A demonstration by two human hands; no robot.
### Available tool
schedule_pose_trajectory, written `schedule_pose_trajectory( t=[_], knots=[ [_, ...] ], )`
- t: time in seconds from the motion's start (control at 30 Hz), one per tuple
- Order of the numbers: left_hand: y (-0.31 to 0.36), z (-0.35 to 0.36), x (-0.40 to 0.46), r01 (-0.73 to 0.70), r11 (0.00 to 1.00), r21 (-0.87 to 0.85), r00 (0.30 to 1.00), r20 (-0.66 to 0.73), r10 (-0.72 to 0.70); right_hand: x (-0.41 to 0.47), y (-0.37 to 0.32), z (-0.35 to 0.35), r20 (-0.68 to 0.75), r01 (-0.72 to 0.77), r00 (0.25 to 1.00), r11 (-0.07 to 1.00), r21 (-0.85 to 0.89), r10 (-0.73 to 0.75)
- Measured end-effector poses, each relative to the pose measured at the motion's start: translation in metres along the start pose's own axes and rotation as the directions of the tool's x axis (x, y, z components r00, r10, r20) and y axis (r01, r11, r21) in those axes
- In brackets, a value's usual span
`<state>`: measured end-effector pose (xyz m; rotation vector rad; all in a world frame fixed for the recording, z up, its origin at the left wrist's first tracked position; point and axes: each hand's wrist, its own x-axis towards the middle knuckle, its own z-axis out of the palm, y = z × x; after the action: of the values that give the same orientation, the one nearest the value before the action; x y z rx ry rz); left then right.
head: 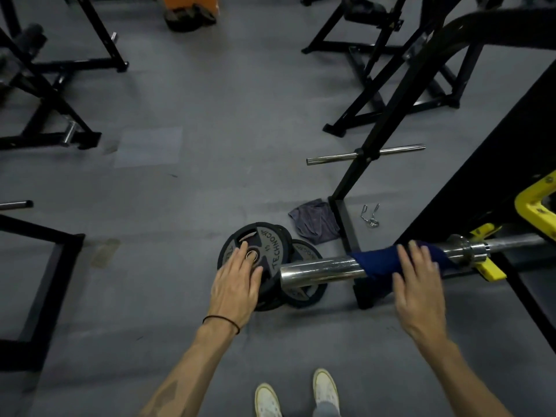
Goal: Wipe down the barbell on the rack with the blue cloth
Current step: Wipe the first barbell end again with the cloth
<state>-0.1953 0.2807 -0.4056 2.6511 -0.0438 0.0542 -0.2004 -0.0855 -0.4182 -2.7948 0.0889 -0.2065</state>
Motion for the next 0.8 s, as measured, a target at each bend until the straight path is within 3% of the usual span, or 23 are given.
schedule_pose_trajectory(
  t=[0.1, 0.2, 0.27, 0.37, 0.5, 0.57, 0.67, 0.8],
  knots=[
    [0.001, 0.007, -0.011, -0.023, 1.0, -0.021, 1.0, 0.019, 0.023, -0.01, -0.017, 0.013, -0.048, -0.09, 0.995, 0.995, 0.04, 0.092],
    [0.01, 0.012, -0.014, -0.057, 0.998, -0.036, 0.997, 0.041, 0.058, -0.028, -0.084, 0.037, -0.082, -0.111, 0.989, 0.986, 0.122, 0.122],
    [0.015, 0.014, -0.014, -0.075, 0.996, -0.041, 0.996, 0.046, 0.077, -0.042, -0.134, 0.052, -0.05, 0.045, 0.998, 0.991, 0.125, -0.039],
    [0.02, 0.013, -0.012, -0.093, 0.995, -0.035, 0.994, 0.062, 0.095, -0.06, -0.18, 0.067, 0.021, 0.295, 0.953, 0.943, 0.152, -0.302],
    [0.02, 0.008, -0.009, -0.111, 0.994, -0.019, 0.991, 0.072, 0.112, -0.042, -0.134, 0.051, 0.078, 0.486, 0.867, 0.87, 0.085, -0.492],
    [0.017, 0.008, -0.009, -0.116, 0.993, -0.013, 0.989, 0.085, 0.117, -0.029, -0.087, 0.035, 0.042, 0.441, 0.896, 0.896, 0.048, -0.443],
    [0.017, 0.014, -0.009, -0.1, 0.994, -0.036, 0.991, 0.085, 0.102, -0.017, -0.027, 0.012, 0.004, 0.225, 0.974, 0.974, 0.019, -0.225],
    [0.026, 0.023, -0.013, -0.112, 0.992, -0.066, 0.988, 0.103, 0.118, -0.021, -0.014, 0.009, -0.044, -0.063, 0.997, 0.995, 0.073, 0.066]
  ],
)
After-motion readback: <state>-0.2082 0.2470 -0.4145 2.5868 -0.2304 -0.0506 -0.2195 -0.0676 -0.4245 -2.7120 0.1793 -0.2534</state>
